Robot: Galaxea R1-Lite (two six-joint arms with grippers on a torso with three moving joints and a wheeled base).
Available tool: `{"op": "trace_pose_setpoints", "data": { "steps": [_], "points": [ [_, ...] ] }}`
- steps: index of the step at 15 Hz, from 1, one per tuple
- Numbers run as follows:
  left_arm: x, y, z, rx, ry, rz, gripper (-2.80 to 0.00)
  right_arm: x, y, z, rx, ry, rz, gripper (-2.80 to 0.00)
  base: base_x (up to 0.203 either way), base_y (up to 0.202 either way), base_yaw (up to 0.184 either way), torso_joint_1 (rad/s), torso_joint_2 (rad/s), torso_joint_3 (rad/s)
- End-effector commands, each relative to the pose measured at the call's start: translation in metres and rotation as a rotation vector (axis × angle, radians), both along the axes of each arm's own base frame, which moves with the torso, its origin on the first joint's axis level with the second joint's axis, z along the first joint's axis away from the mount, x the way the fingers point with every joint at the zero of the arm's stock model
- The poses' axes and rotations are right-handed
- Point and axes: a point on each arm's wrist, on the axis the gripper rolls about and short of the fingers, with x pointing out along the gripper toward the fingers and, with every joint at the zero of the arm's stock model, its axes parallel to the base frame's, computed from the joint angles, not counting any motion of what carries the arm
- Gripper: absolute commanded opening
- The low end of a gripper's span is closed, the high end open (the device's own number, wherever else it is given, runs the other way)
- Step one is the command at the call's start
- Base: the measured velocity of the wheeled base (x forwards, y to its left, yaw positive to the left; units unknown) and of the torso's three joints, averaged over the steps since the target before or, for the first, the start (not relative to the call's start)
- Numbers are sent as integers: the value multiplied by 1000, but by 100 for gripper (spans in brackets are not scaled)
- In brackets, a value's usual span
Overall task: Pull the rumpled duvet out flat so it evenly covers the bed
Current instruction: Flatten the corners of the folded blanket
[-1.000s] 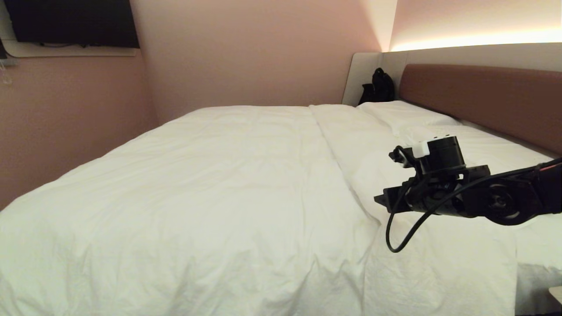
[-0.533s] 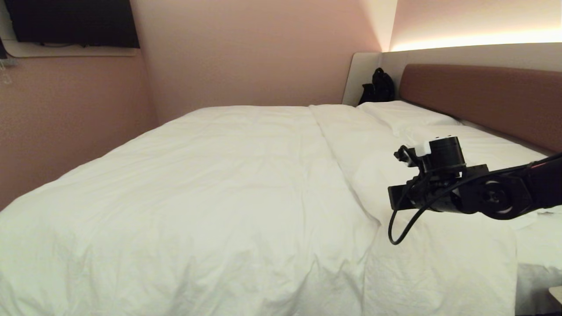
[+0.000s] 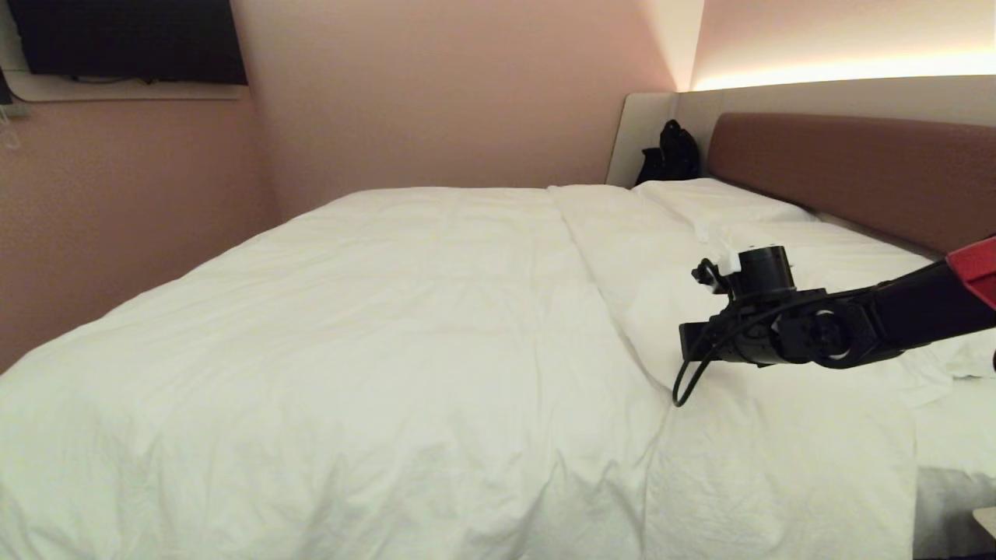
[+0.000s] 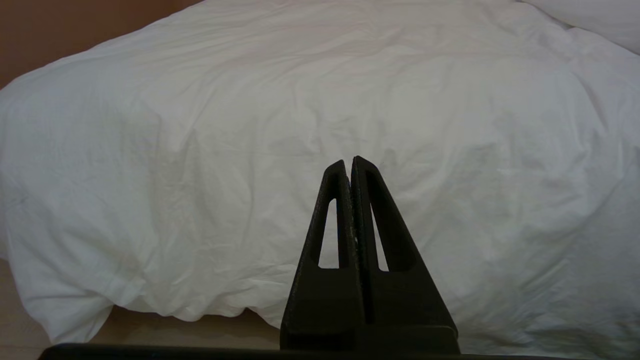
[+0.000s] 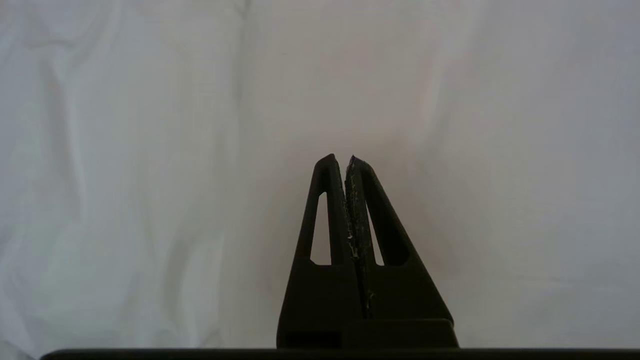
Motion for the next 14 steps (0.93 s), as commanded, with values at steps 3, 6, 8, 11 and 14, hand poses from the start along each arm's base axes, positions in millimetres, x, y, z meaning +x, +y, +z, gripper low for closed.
{"op": "trace_pose_setpoints", "data": {
  "steps": [3,6,8,11,14],
  "points": [
    [0,0,0,0,0,1,-280,16,3,-34,-2,75,-5,-280,0,0,0,0,0,0],
    [0,0,0,0,1,1,-280,7,1,-58,-14,159,-9,-280,0,0,0,0,0,0],
    [0,0,0,0,1,1,-280,0,0,-72,-22,209,-9,-280,0,0,0,0,0,0],
    [0,0,0,0,2,1,-280,-10,-2,-82,-29,254,-9,-280,0,0,0,0,0,0],
    [0,0,0,0,1,1,-280,-25,-4,-86,-34,292,-11,-280,0,0,0,0,0,0]
  ]
}}
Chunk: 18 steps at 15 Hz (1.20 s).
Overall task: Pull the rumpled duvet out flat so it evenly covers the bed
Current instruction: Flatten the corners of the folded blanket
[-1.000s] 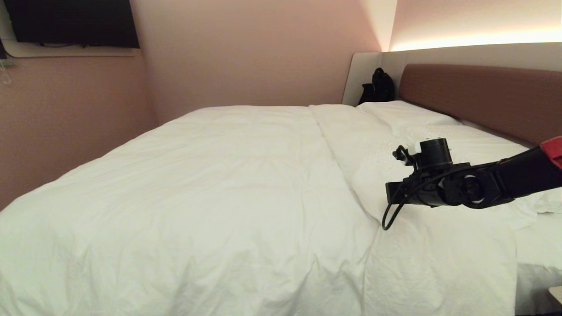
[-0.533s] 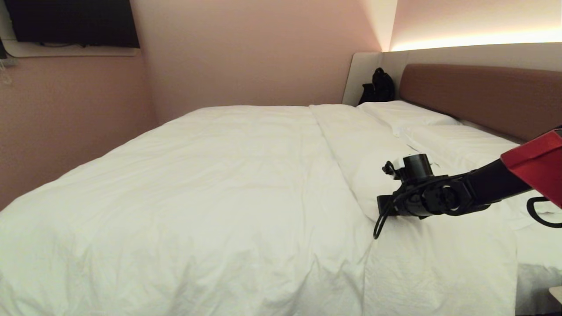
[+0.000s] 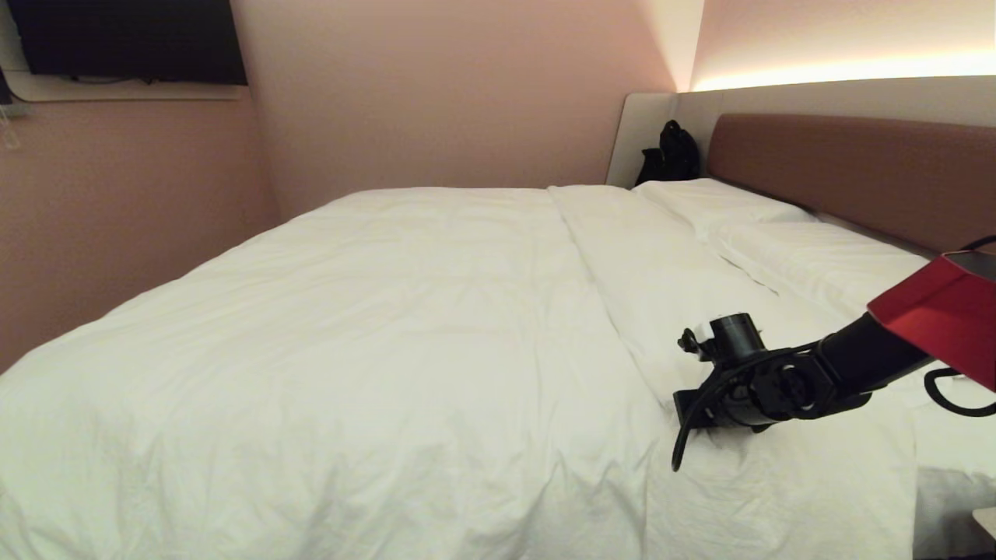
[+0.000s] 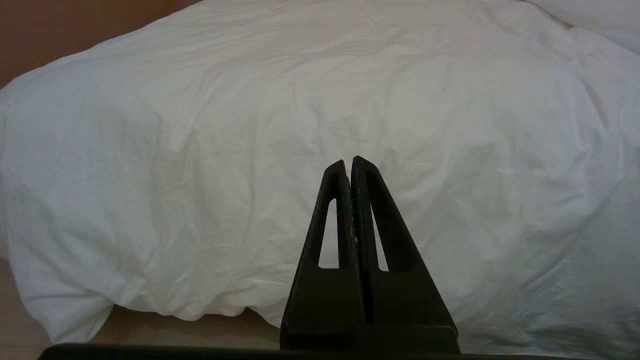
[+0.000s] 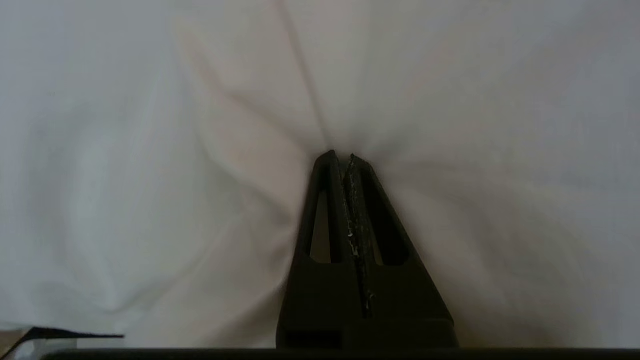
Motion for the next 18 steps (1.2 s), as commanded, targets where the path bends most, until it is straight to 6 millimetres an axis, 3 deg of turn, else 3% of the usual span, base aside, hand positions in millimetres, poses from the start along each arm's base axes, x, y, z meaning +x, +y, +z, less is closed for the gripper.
{"op": "trace_pose_setpoints", "data": {
  "steps": [1,3,7,10,12,18],
  "points": [
    [0,0,0,0,0,1,-280,-12,-2,-1,-5,26,-1,-280,0,0,0,0,0,0],
    [0,0,0,0,0,1,-280,-18,-3,1,-5,31,-1,-280,0,0,0,0,0,0],
    [0,0,0,0,2,1,-280,-48,-3,22,28,20,38,-280,0,0,0,0,0,0],
    [0,0,0,0,0,1,-280,-57,-2,39,40,-26,47,-280,0,0,0,0,0,0],
    [0,0,0,0,0,1,-280,-54,-3,60,55,-102,43,-280,0,0,0,0,0,0],
    [0,0,0,0,0,1,-280,-20,-17,72,94,-178,-46,-280,0,0,0,0,0,0]
  ]
}}
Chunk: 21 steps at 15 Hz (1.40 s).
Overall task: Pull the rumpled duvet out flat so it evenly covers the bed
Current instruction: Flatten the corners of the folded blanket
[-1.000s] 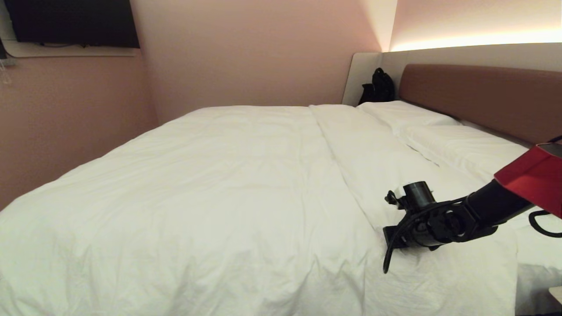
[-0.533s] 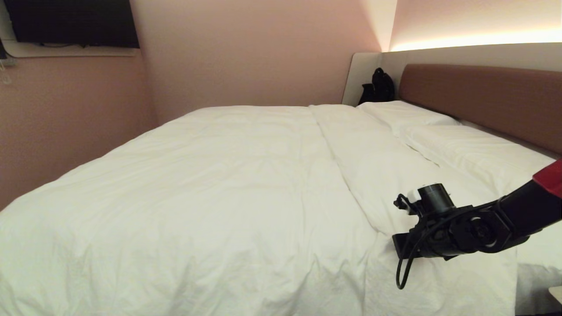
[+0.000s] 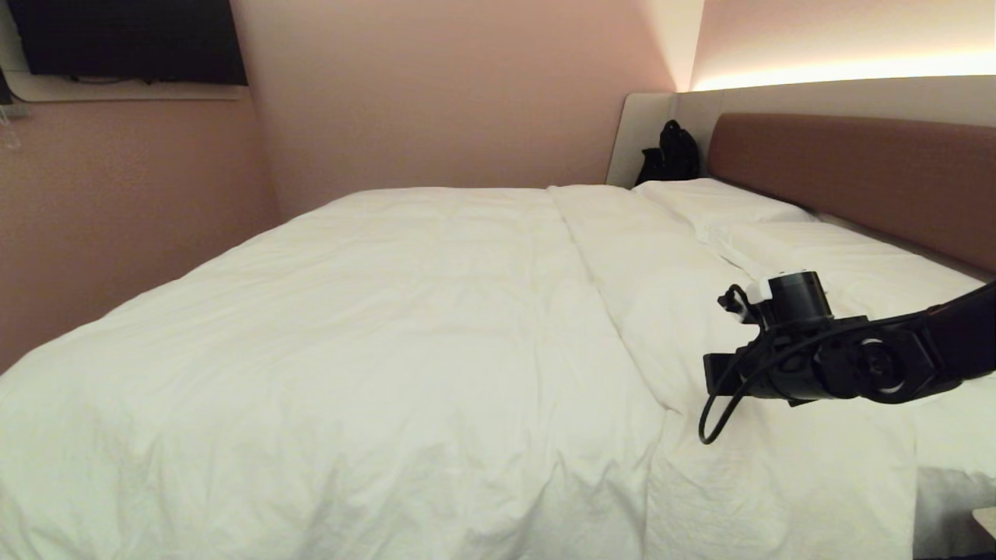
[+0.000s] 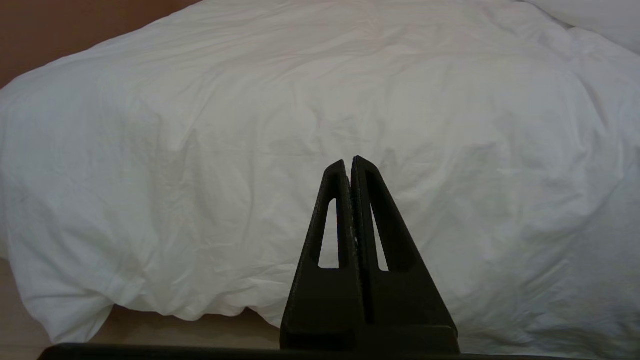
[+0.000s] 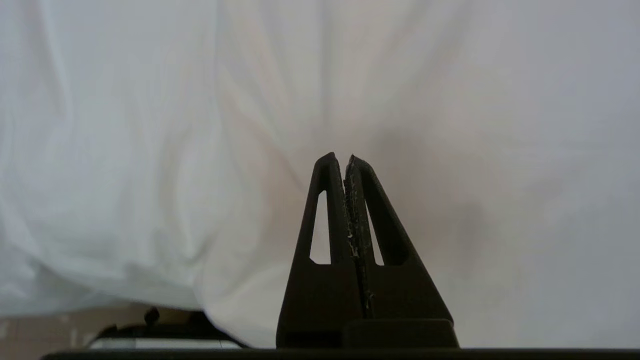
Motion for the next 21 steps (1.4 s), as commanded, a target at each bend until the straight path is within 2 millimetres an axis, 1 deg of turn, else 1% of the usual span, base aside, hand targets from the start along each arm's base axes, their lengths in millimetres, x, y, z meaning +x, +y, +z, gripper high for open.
{"op": "trace_pose_setpoints", "data": {
  "steps": [1,3,4,6,8,9,12,14,16,17,19,21],
  "points": [
    [0,0,0,0,0,1,-280,15,-7,-3,4,-8,-30,-280,0,0,0,0,0,0],
    [0,0,0,0,0,1,-280,38,-19,-16,2,1,-70,-280,0,0,0,0,0,0],
    [0,0,0,0,0,1,-280,45,-25,-23,0,12,-89,-280,0,0,0,0,0,0],
    [0,0,0,0,0,1,-280,52,-35,-37,-4,41,-116,-280,0,0,0,0,0,0],
    [0,0,0,0,0,1,-280,52,-41,-54,-6,87,-132,-280,0,0,0,0,0,0],
    [0,0,0,0,-1,1,-280,51,-43,-60,-7,108,-137,-280,0,0,0,0,0,0],
    [0,0,0,0,0,1,-280,44,-45,-71,-10,151,-139,-280,0,0,0,0,0,0],
    [0,0,0,0,0,1,-280,41,-46,-75,-10,166,-141,-280,0,0,0,0,0,0],
    [0,0,0,0,0,1,-280,29,-50,-85,-14,186,-148,-280,0,0,0,0,0,0],
    [0,0,0,0,-1,1,-280,28,-51,-86,-15,178,-149,-280,0,0,0,0,0,0],
    [0,0,0,0,0,1,-280,19,-55,-93,-19,184,-157,-280,0,0,0,0,0,0],
    [0,0,0,0,0,1,-280,14,-57,-94,-19,186,-162,-280,0,0,0,0,0,0]
  ]
}}
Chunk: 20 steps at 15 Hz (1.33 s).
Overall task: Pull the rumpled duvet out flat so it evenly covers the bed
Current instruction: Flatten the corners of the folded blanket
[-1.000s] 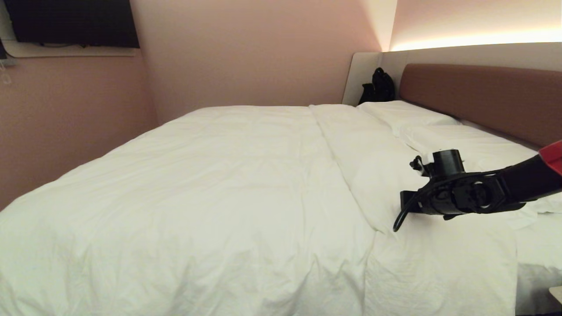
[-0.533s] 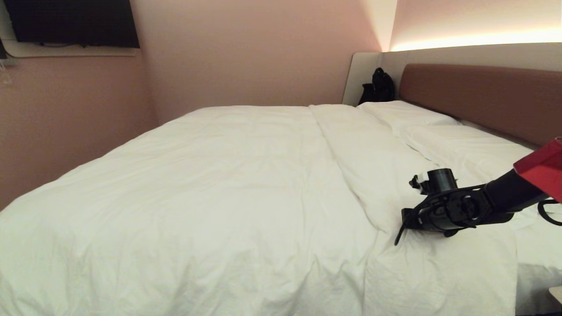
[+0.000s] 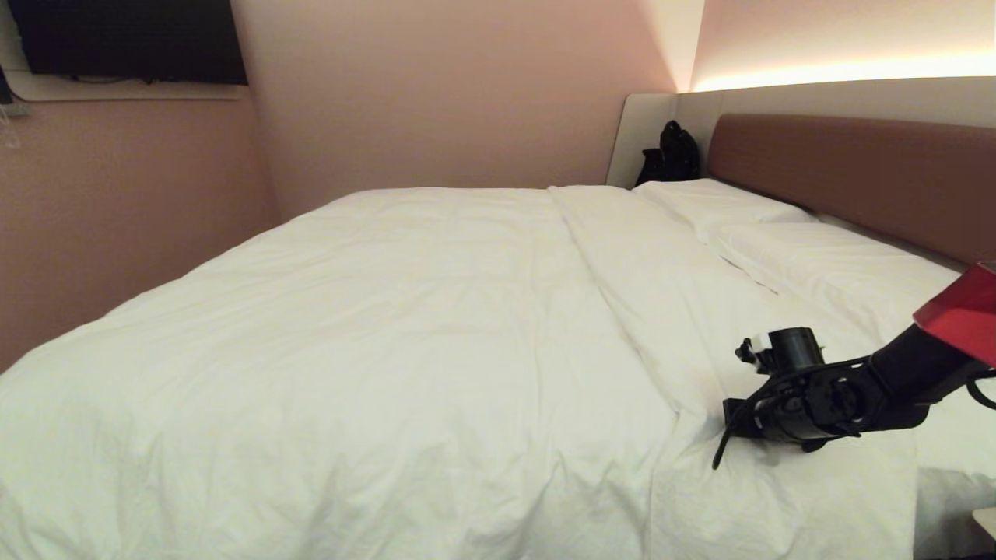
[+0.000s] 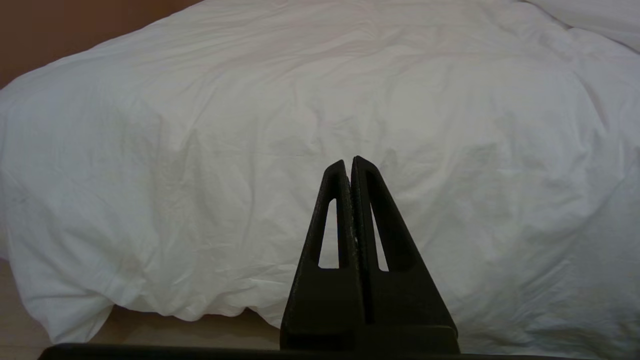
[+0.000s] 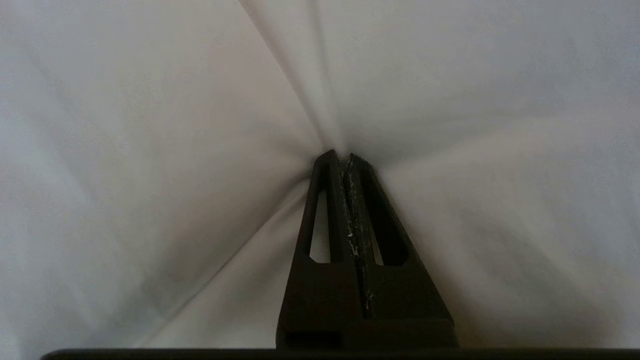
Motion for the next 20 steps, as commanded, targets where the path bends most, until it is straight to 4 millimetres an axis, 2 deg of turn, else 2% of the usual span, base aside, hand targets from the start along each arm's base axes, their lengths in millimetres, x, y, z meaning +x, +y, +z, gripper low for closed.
{"op": "trace_pose_setpoints", "data": {
  "steps": [1,20],
  "points": [
    [0,0,0,0,1,1,-280,-4,-2,2,-1,-22,-7,-280,0,0,0,0,0,0],
    [0,0,0,0,0,1,-280,-55,-1,29,-2,-23,12,-280,0,0,0,0,0,0]
  ]
}}
